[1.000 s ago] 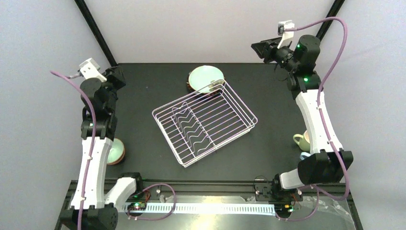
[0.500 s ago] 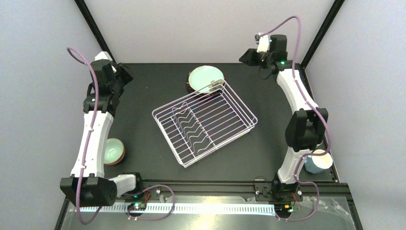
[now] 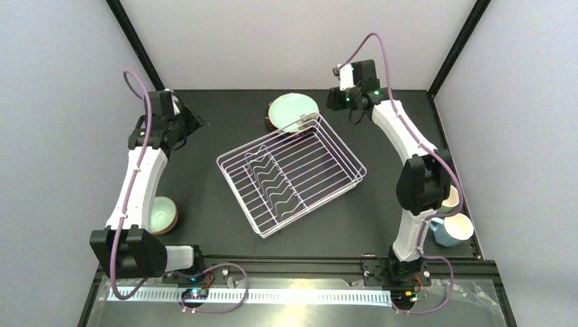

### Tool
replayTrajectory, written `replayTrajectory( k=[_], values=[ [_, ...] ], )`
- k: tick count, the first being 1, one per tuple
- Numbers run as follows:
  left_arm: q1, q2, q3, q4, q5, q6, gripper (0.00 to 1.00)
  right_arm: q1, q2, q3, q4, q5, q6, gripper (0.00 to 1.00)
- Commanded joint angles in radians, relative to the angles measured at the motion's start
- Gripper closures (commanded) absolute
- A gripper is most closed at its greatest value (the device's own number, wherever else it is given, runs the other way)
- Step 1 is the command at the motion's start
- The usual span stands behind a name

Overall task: Load the mixed dishes into the dish rack
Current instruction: Move the dish rack to the corner of the board.

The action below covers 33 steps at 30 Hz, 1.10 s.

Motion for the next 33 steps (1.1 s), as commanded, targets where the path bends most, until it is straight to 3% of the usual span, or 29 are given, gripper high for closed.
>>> replayTrajectory(
  k=[1, 9, 33],
  values=[
    [0.002, 0.006, -0.015, -0.046, 0.054, 0.019, 0.01, 0.019, -0.011, -0.079, -0.030, 0.070, -0.030, 0.28],
    [0.002, 0.015, -0.033, -0.040, 0.082, 0.021, 0.01, 0.026, -0.024, -0.230, 0.052, 0.062, -0.028, 0.27],
    [0.003, 0.040, -0.070, 0.034, 0.116, -0.033, 0.01, 0.064, 0.117, -0.232, 0.059, 0.116, -0.078, 0.32]
  ],
)
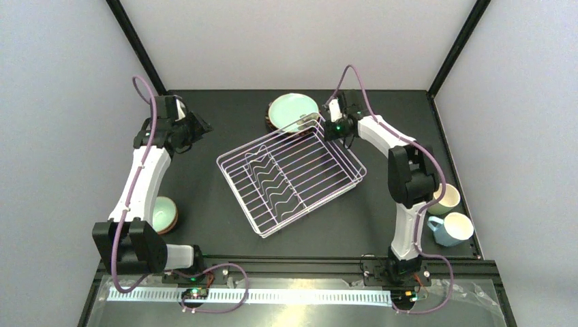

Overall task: Load the mixed dishes into the dish rack
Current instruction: Move the dish rack to the corner of the board.

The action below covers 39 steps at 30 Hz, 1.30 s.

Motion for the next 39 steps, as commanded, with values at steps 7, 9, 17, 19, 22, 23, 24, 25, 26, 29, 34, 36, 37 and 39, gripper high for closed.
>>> replayTrajectory(
  k=[7, 9, 17, 19, 22, 23, 24, 25, 26, 29, 34, 36, 37, 39],
  values=[
    [0.002, 0.006, -0.029, 0.029, 0.013, -0.021, 0.01, 0.022, 0.061, 0.030, -0.021, 0.075, -0.046, 0.43],
    [0.003, 0.004, -0.034, 0.033, 0.012, -0.022, 0.01, 0.022, 0.065, 0.029, -0.025, 0.094, -0.043, 0.49],
    [0.003, -0.007, -0.057, 0.035, 0.005, -0.025, 0.01, 0.022, 0.068, 0.032, -0.047, 0.145, -0.031, 0.87],
    [0.002, -0.008, -0.059, 0.032, 0.001, -0.024, 0.01, 0.022, 0.062, 0.033, -0.051, 0.149, -0.031, 0.98],
    [0.003, -0.010, -0.058, 0.024, -0.005, -0.019, 0.01, 0.022, 0.052, 0.045, -0.062, 0.150, -0.031, 1.00],
    [0.003, -0.011, -0.059, 0.020, -0.008, -0.016, 0.01, 0.022, 0.047, 0.049, -0.070, 0.154, -0.031, 1.00],
    [0.004, -0.013, -0.058, 0.016, -0.012, -0.014, 0.01, 0.022, 0.042, 0.053, -0.076, 0.157, -0.031, 1.00],
    [0.003, -0.014, -0.057, 0.010, -0.016, -0.013, 0.01, 0.022, 0.033, 0.055, -0.082, 0.160, -0.031, 1.00],
    [0.002, -0.015, -0.057, 0.008, -0.020, -0.012, 0.01, 0.022, 0.025, 0.056, -0.086, 0.165, -0.031, 1.00],
    [0.003, -0.022, -0.055, 0.005, -0.022, -0.016, 0.01, 0.022, -0.001, 0.055, -0.100, 0.180, -0.031, 1.00],
    [0.002, -0.032, -0.057, -0.001, -0.026, -0.021, 0.01, 0.022, -0.054, 0.038, -0.120, 0.177, -0.031, 1.00],
    [0.003, -0.040, -0.060, -0.006, -0.031, -0.022, 0.01, 0.022, -0.080, 0.032, -0.129, 0.170, -0.031, 1.00],
    [0.003, -0.044, -0.062, -0.009, -0.034, -0.023, 0.01, 0.022, -0.093, 0.027, -0.133, 0.166, -0.005, 1.00],
    [0.003, -0.052, -0.065, -0.012, -0.037, -0.027, 0.01, 0.022, -0.119, 0.018, -0.141, 0.159, 0.007, 1.00]
  ],
)
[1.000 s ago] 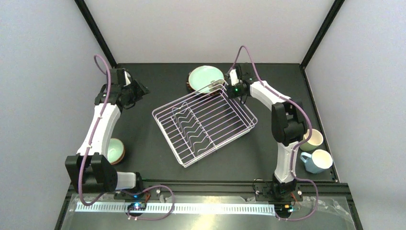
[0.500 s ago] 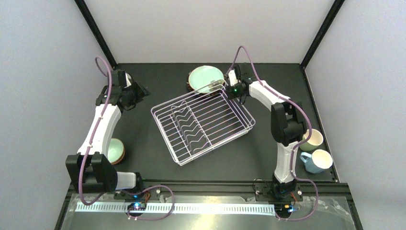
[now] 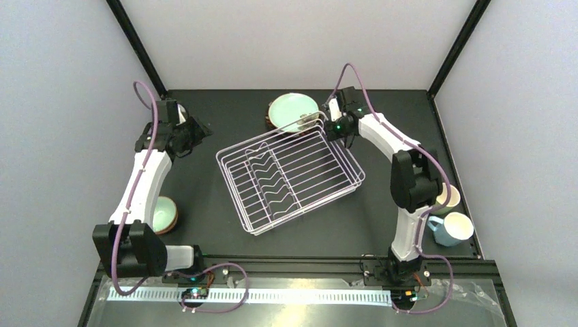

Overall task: Load the mixed dishes into the dish rack
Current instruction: Move the dish rack to the corner of the board.

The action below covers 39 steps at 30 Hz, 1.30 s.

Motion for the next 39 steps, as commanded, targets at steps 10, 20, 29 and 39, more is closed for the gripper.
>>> replayTrajectory(
  k=[10, 20, 29, 39],
  values=[
    [0.002, -0.080, -0.025, -0.040, -0.036, -0.045, 0.01, -0.002, -0.191, -0.033, -0.069, 0.088, 0.049, 1.00],
    [0.003, -0.126, -0.052, -0.054, -0.037, -0.051, 0.01, -0.009, -0.234, -0.021, -0.118, 0.241, 0.058, 1.00],
    [0.003, -0.137, -0.052, -0.065, -0.032, -0.056, 0.01, -0.082, -0.281, -0.119, -0.083, 0.244, 0.074, 1.00],
    [0.004, -0.137, -0.057, -0.059, -0.019, -0.076, 0.01, -0.082, -0.298, -0.195, -0.064, 0.178, 0.153, 1.00]
  ],
)
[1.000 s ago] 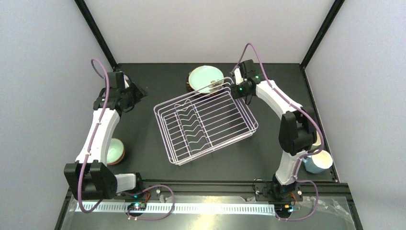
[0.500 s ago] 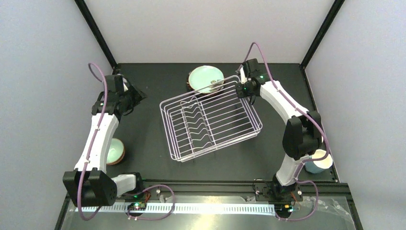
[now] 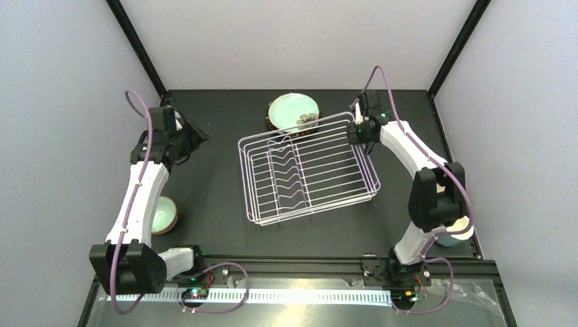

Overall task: Load the mixed dishes into the dish rack
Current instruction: Move the dish rack to the corner of the board.

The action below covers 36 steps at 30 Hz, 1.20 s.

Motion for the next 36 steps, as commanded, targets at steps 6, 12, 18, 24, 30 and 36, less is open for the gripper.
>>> replayTrajectory(
  k=[6, 12, 18, 24, 30, 36],
  values=[
    [0.002, -0.028, -0.004, -0.029, 0.022, -0.023, 0.01, 0.004, -0.069, -0.108, 0.088, -0.004, 0.221, 1.00],
    [0.003, -0.036, -0.011, -0.038, 0.040, -0.021, 0.01, 0.018, -0.096, -0.187, 0.153, 0.008, 0.335, 1.00],
    [0.002, -0.050, -0.047, -0.031, 0.062, -0.024, 0.01, 0.040, -0.116, -0.253, 0.213, 0.029, 0.434, 1.00],
    [0.003, -0.065, -0.073, -0.032, 0.071, -0.028, 0.01, 0.091, -0.095, -0.267, 0.255, 0.028, 0.499, 1.00],
    [0.003, -0.088, -0.101, -0.028, 0.078, -0.042, 0.01, 0.146, -0.057, -0.250, 0.267, 0.041, 0.547, 1.00],
    [0.003, -0.113, -0.127, -0.036, 0.077, -0.043, 0.01, 0.187, -0.026, -0.242, 0.281, 0.063, 0.589, 1.00]
  ],
)
